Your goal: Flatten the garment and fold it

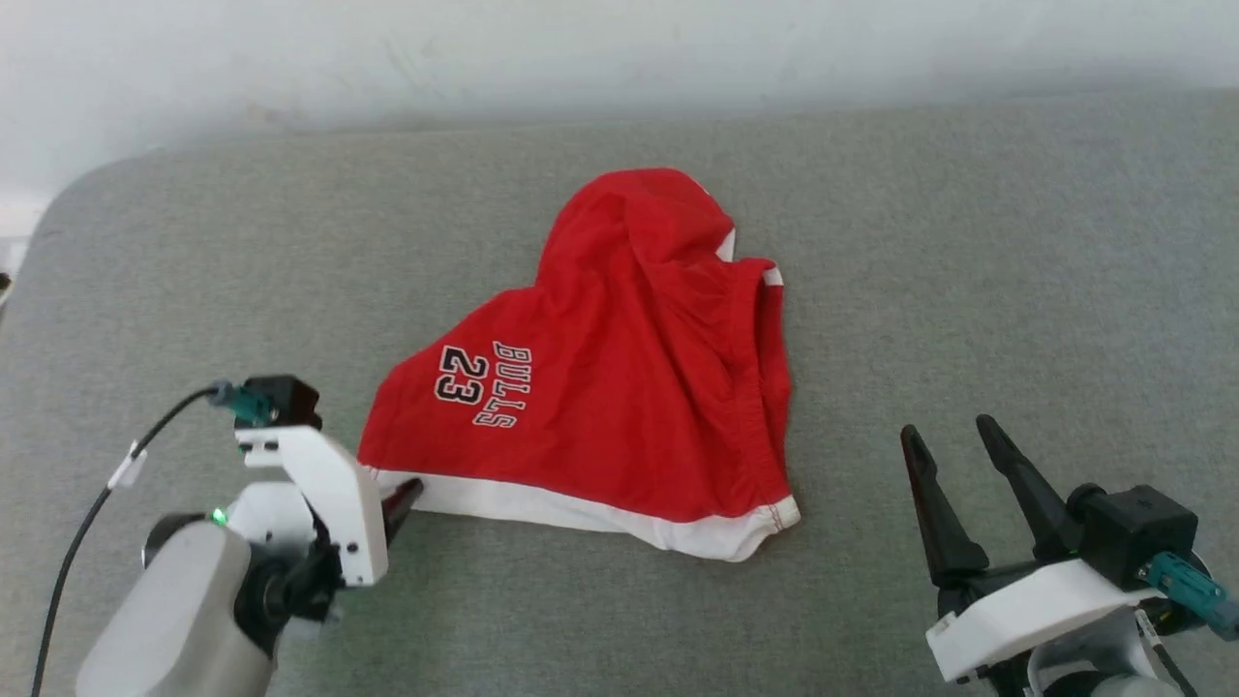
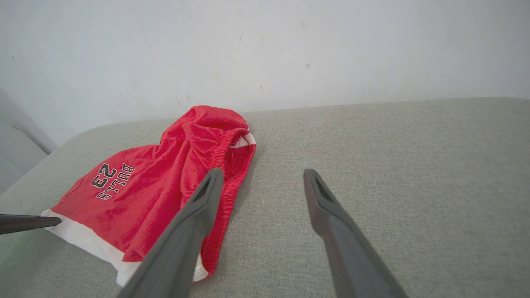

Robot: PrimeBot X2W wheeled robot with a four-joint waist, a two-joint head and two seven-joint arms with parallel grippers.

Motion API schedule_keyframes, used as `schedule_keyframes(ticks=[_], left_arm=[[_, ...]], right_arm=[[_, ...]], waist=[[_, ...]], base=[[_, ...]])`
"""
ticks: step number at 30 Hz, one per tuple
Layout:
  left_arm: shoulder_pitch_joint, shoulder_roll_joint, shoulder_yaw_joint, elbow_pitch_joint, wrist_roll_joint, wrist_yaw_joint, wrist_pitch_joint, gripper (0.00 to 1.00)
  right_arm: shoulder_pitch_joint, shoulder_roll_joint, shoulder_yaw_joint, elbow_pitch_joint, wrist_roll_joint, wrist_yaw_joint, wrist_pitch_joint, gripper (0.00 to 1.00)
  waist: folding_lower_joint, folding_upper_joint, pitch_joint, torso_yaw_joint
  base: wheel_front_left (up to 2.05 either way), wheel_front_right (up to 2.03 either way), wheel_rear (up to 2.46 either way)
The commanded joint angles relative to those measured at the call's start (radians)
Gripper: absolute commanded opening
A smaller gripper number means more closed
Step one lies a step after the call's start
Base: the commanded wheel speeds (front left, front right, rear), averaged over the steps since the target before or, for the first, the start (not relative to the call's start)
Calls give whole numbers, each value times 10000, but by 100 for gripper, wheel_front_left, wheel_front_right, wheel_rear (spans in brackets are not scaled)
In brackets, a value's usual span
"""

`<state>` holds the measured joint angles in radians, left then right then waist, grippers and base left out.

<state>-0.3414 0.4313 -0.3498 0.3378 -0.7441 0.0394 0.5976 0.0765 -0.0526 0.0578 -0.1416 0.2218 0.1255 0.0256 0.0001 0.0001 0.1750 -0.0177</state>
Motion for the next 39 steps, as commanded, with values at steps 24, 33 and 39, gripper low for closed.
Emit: schedule_keyframes(ticks=[24,33,39], left_arm=[[186,-531,-557,-90,678,300,-1464,0],[731,-388,-508,-1931,919,808,-1793,0],[958,-404,-460,-2349,929,987,-1980,0]], right_arm=[[-1041,-628,1258,1256,708,52,3925,100],[-2677,-622,2224,3143,1226,52,5386,100],[-3304,-540,2425,5026,1405,52,6084,55]], waist=[[-1,-1,-251,-15],[-1,-1,-119,429],[-1,-1,21,589]], base=[[0,0,0],[0,0,0],[0,0,0]])
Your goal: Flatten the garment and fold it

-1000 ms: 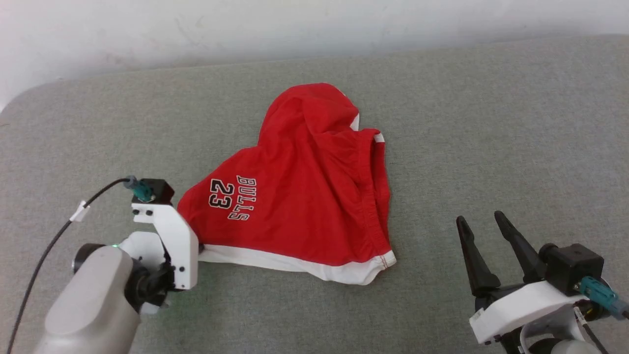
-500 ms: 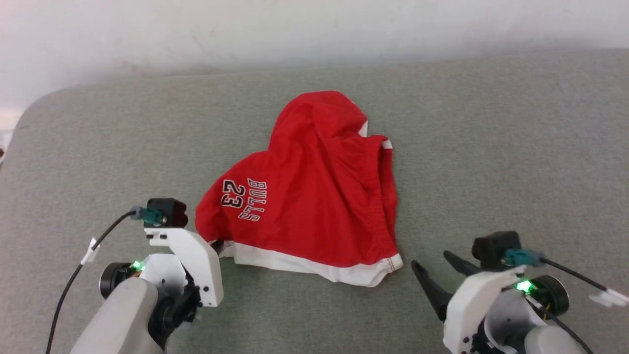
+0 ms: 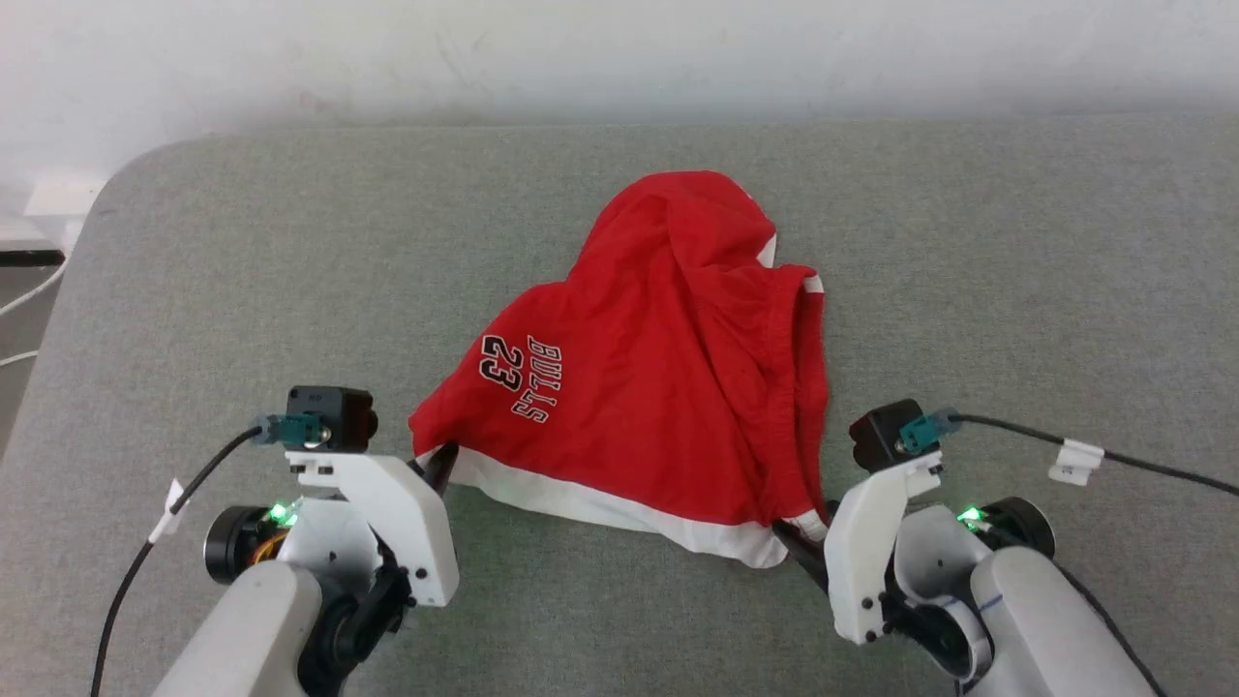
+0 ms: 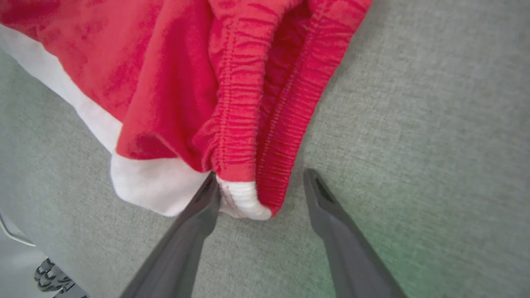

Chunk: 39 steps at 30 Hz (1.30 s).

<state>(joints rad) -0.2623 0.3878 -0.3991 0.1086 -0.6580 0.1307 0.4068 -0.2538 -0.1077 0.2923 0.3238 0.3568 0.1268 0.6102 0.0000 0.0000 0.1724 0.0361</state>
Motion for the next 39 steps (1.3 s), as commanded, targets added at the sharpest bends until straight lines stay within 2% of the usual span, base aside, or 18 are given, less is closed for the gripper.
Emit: schedule_keyframes(ticks=[1,2,3,7,13,18,21,24,27,31,35,39], left_arm=[[208,26,46,-85,51,90,-100,0],[245,24,49,-110,37,94,-123,0],[282,22,50,-131,25,97,-146,0],[432,21,73,-159,-46,113,-221,0],[286,71,524,-554,-56,279,-818,0],[-418,339,972,-1486,212,472,-1183,0],[-1232,523,1226,-1939,442,563,-1277,0],[-2350,515,1330,-1947,665,583,-1362,0],[-3184,337,1264,-1661,702,508,-1352,0],[-5068,18,1094,-452,904,305,-1389,0],[-7045,-222,1222,1397,1165,248,-1878,0],[-8776,-397,1336,3329,1487,243,-2721,0]], right_arm=[[-19,10,146,638,119,39,450,36],[-39,24,208,798,240,39,562,21],[-35,36,270,921,375,39,657,0],[-37,-57,520,948,867,39,704,0],[-261,-518,429,-513,1299,39,-589,0],[-518,-1025,-287,-2344,675,39,-1485,0],[-942,-1048,-831,-3324,339,39,-1553,0],[-1710,-1010,-1374,-3774,38,39,-1367,0],[-2356,-959,-1651,-3802,-67,39,-1246,0],[-3878,-884,-2075,-3321,-103,39,-1255,0],[-5723,-819,-2225,-2138,-95,39,-1561,0],[-7590,-733,-2188,-657,-80,39,-2497,0]], waist=[[0,0,57,74],[0,0,64,92],[0,0,75,112],[0,0,7,114],[0,0,-416,74],[0,0,-841,32],[0,0,-940,13],[0,0,-913,-10],[0,0,-762,8],[0,0,-91,-13],[0,0,914,-261],[0,0,1854,-563]], base=[[0,0,0],[0,0,0],[0,0,0],[0,0,0],[0,0,0],[0,0,0],[0,0,0],[0,0,0],[0,0,0],[0,0,0],[0,0,0],[0,0,0]])
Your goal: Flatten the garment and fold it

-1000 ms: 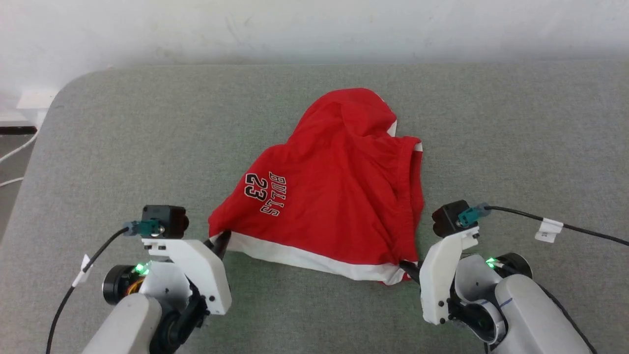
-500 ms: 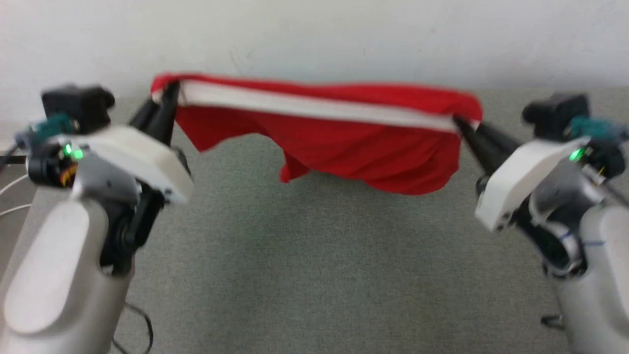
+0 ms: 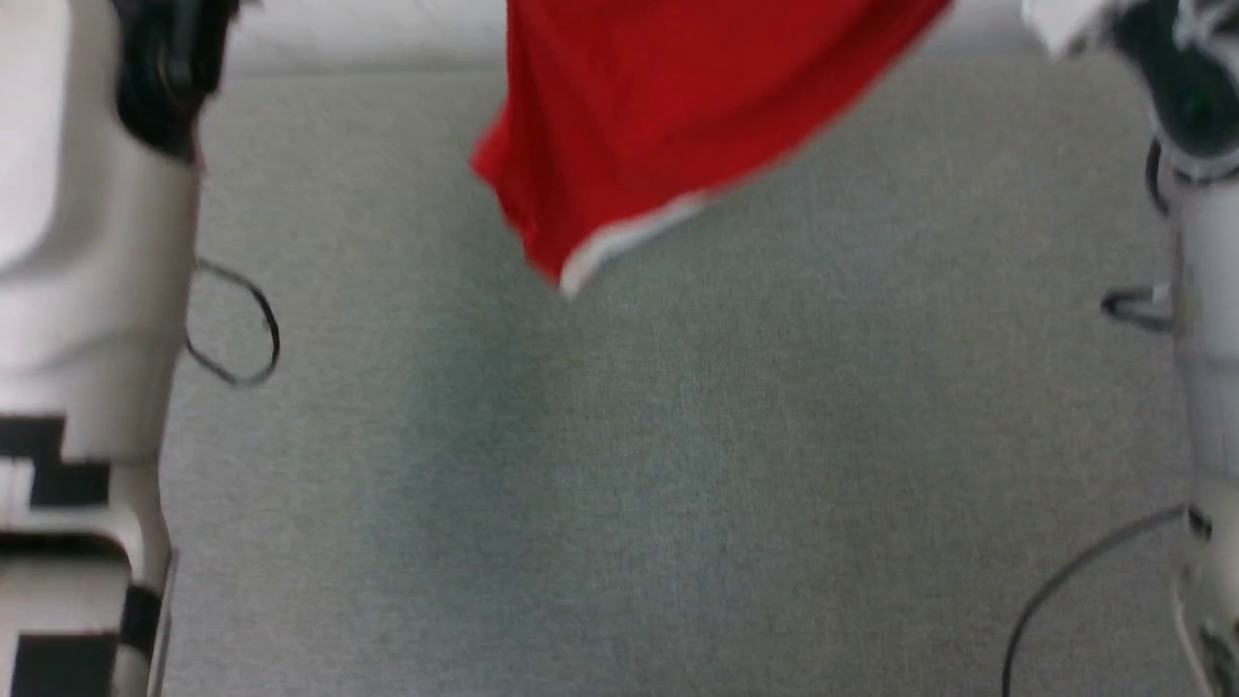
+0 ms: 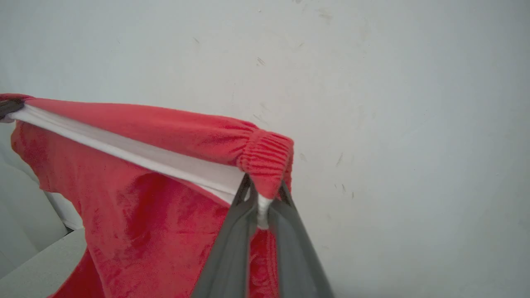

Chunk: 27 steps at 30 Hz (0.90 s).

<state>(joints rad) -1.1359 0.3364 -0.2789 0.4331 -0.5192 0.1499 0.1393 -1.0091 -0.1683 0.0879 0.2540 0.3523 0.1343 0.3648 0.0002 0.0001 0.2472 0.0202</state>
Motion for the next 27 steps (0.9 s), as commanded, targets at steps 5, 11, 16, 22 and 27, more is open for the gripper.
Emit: schedule_keyframes(ticks=[5,11,16,22,27], left_arm=[[-1490,-221,154,1999,313,-19,-1184,0],[-2239,-568,252,3843,240,-239,-2415,0],[-1912,-935,363,5280,-93,-589,-3069,0],[-786,-1346,615,6365,-579,-1130,-3713,0],[711,-1369,721,6403,-649,-1505,-3969,0]], right_arm=[[-1738,-37,-30,1922,-185,-36,-1637,0],[-2648,217,483,3840,-275,-36,-3361,0],[-2537,552,1218,5401,116,-36,-4135,0],[-1405,526,2613,6208,747,-36,-4685,0],[334,-44,3649,5698,1421,-36,-5201,0]], waist=[[-2,-1,1827,-597],[-2,-1,2352,-721],[-2,-1,2498,-719],[-2,-1,1995,-476],[-2,-1,1070,-197]], base=[[0,0,0],[0,0,0],[0,0,0],[0,0,0],[0,0,0]])
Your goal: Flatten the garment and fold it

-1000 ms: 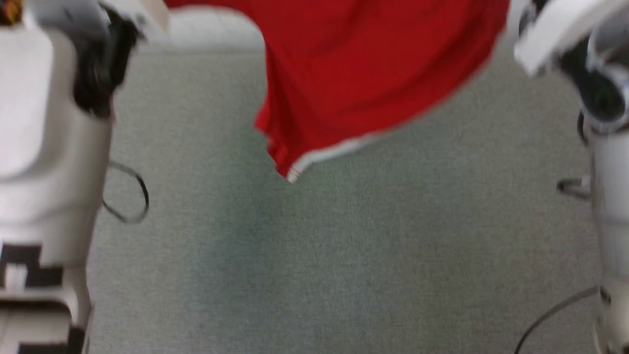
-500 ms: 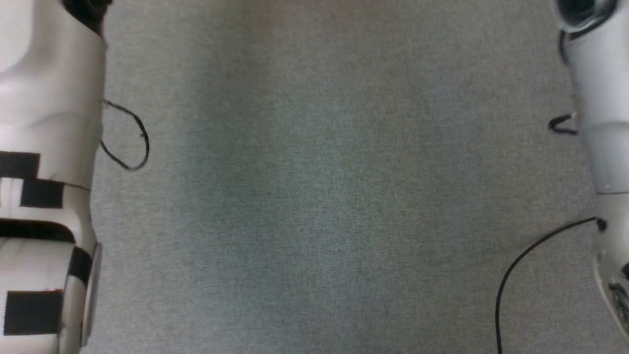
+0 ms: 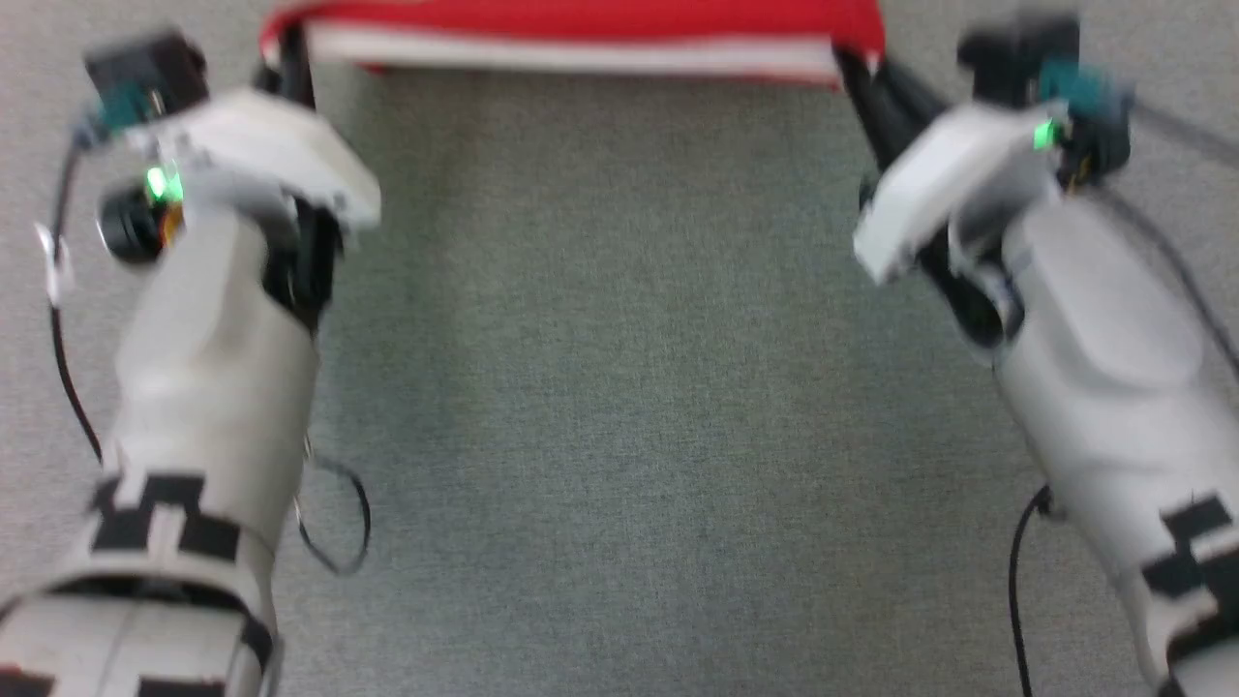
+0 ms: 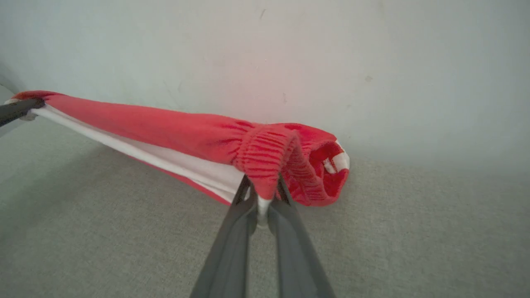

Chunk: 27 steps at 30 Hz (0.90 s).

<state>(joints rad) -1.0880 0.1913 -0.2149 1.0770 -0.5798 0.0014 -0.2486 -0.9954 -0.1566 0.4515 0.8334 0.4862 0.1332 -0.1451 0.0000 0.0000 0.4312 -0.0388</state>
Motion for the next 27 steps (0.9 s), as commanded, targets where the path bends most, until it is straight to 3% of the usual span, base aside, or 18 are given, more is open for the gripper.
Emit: schedule_keyframes(ticks=[1,7,11,17,23,27], left_arm=[[599,98,159,-157,-85,-69,-107,0],[3244,360,331,-1775,118,-28,-128,0],[5346,741,401,-3536,213,385,-5,0],[8694,1471,684,-7531,155,1785,1475,0],[11961,2040,830,-11851,300,3432,3403,0],[13312,2556,869,-14085,549,4213,4627,0]], right_arm=[[591,-308,157,-316,204,-25,-255,0],[3016,-1086,566,-2118,560,-25,-466,0],[4680,-1441,295,-3848,383,-25,-79,0],[7390,-1443,-982,-6681,-450,-25,1068,0],[10138,-606,-2332,-9136,-1203,-25,2357,0],[11572,-52,-3063,-10397,-1616,-25,3080,0]], waist=[[0,0,-1031,431],[0,0,-2404,517],[0,0,-3112,466],[0,0,-3649,427],[0,0,-3828,510],[0,0,-3786,598]], base=[[0,0,0],[0,0,0],[0,0,0],[0,0,0],[0,0,0],[0,0,0]])
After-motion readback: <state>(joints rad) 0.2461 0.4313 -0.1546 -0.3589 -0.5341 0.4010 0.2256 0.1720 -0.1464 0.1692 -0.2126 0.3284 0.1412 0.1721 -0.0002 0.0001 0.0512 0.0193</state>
